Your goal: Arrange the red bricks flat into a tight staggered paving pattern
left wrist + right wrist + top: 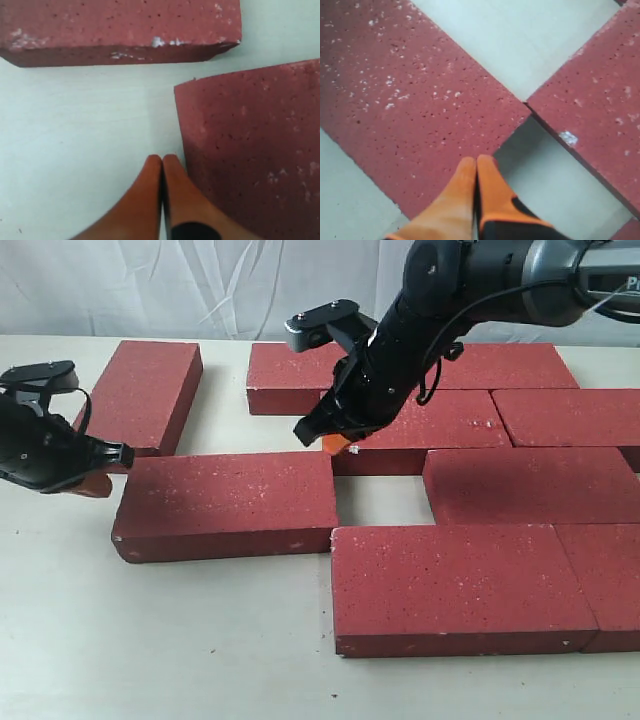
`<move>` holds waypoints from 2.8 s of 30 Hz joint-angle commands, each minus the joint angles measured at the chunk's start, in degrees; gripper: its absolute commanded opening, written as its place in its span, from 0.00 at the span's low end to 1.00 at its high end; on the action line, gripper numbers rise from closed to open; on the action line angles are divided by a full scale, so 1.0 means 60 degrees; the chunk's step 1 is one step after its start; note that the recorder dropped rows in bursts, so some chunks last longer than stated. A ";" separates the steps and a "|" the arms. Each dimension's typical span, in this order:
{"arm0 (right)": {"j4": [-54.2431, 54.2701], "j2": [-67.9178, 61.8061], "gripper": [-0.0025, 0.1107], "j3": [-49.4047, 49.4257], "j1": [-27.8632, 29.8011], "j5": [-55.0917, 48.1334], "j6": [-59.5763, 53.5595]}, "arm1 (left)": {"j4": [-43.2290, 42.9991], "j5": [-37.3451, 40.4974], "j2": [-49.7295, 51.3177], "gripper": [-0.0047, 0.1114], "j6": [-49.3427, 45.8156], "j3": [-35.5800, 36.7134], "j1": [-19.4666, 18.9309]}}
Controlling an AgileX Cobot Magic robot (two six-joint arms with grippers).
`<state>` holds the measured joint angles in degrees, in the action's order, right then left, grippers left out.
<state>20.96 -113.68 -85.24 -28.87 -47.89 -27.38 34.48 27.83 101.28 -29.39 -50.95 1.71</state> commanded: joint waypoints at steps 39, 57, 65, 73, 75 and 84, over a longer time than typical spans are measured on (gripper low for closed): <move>-0.1910 0.3549 0.01 0.3902 0.2471 0.0864 0.1341 | 0.2608 -0.1850 0.1407 0.04 -0.1036 -0.0703 0.2836; -0.1788 0.3577 0.01 0.3976 0.2471 0.1073 0.1341 | 0.3151 -0.1658 0.1407 0.04 -0.1036 -0.0860 0.3646; -0.1548 0.3577 0.01 0.3976 0.2471 0.1082 0.1341 | 0.2890 -0.1642 0.1407 0.05 -0.0803 -0.0860 0.3628; -0.1417 0.3577 0.01 0.3976 0.2471 0.1082 0.1341 | 0.0150 -0.1173 0.1056 0.09 0.1307 -0.0860 0.3424; -0.1373 0.3577 0.01 0.3976 0.2471 0.1120 0.1341 | -0.0561 -0.0803 0.1016 0.09 0.1640 -0.0860 0.3324; -0.1091 0.3543 0.01 0.3976 0.2471 0.1222 0.1341 | -0.1454 -0.0097 0.1003 0.09 0.2120 -0.0860 0.2971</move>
<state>14.18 -92.74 -61.55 -14.43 -41.01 -19.38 26.52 27.09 107.98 -17.27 -55.90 19.85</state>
